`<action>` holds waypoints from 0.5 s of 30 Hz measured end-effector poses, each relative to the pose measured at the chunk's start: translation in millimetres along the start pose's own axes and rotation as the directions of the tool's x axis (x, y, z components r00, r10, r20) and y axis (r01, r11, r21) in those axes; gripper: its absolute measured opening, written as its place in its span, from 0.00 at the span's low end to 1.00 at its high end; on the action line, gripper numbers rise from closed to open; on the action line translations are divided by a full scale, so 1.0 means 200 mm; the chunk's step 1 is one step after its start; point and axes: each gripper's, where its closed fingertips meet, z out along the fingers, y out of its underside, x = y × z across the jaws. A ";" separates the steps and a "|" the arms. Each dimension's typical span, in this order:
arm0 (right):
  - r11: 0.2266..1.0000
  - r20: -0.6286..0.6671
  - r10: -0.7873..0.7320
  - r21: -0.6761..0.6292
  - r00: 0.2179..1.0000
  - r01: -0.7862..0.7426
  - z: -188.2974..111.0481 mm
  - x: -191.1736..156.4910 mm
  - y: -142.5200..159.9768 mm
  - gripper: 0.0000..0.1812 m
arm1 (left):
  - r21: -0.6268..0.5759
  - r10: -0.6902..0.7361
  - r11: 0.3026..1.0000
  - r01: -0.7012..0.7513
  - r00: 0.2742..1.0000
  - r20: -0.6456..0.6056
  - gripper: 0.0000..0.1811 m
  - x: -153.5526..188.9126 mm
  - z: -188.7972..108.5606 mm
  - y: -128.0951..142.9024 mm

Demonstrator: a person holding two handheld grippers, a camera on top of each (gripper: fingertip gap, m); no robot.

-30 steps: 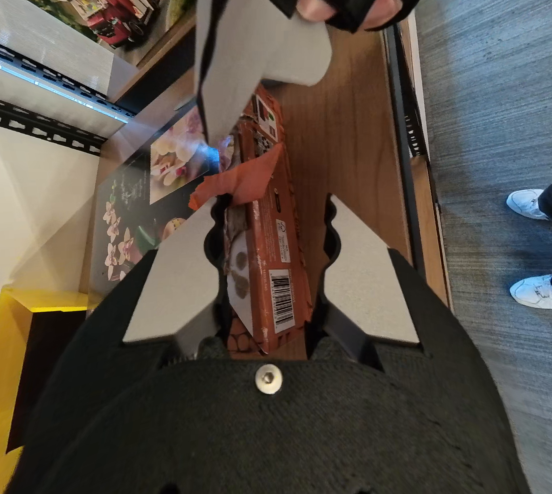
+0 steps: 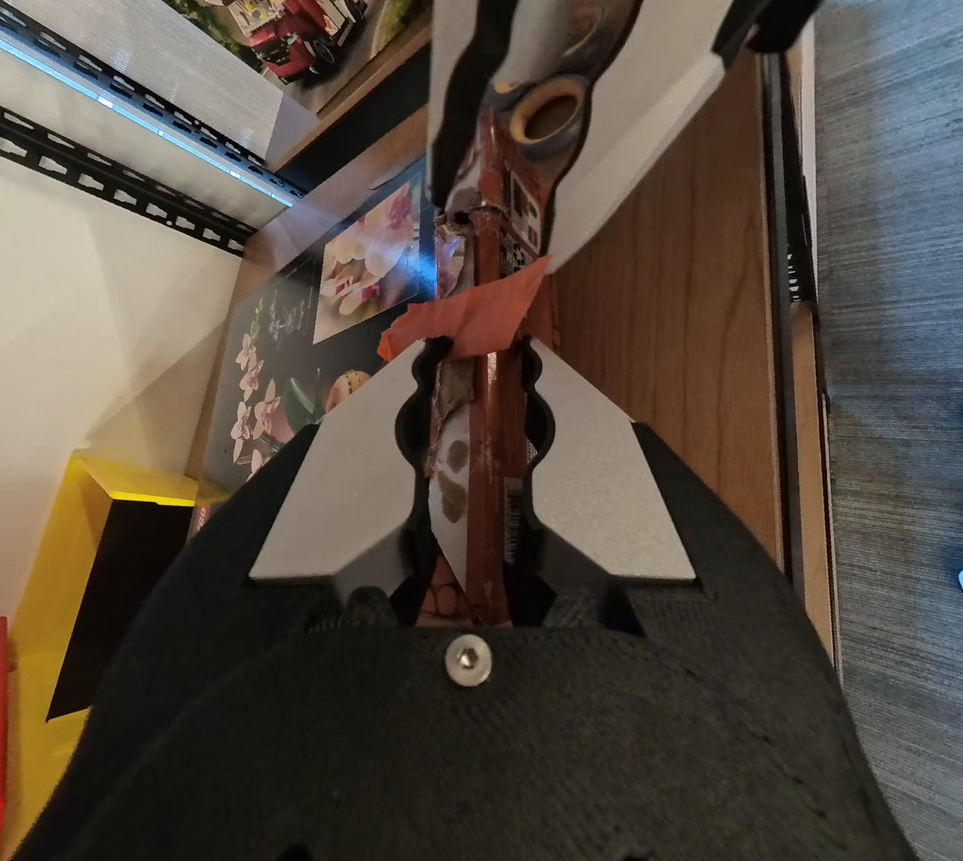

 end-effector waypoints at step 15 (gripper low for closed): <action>0.953 0.268 -0.194 -0.176 0.944 0.246 0.19 -0.02 0.03 0.27 | -0.022 0.040 0.999 -0.039 0.998 0.044 0.17 -0.02 -0.05 0.04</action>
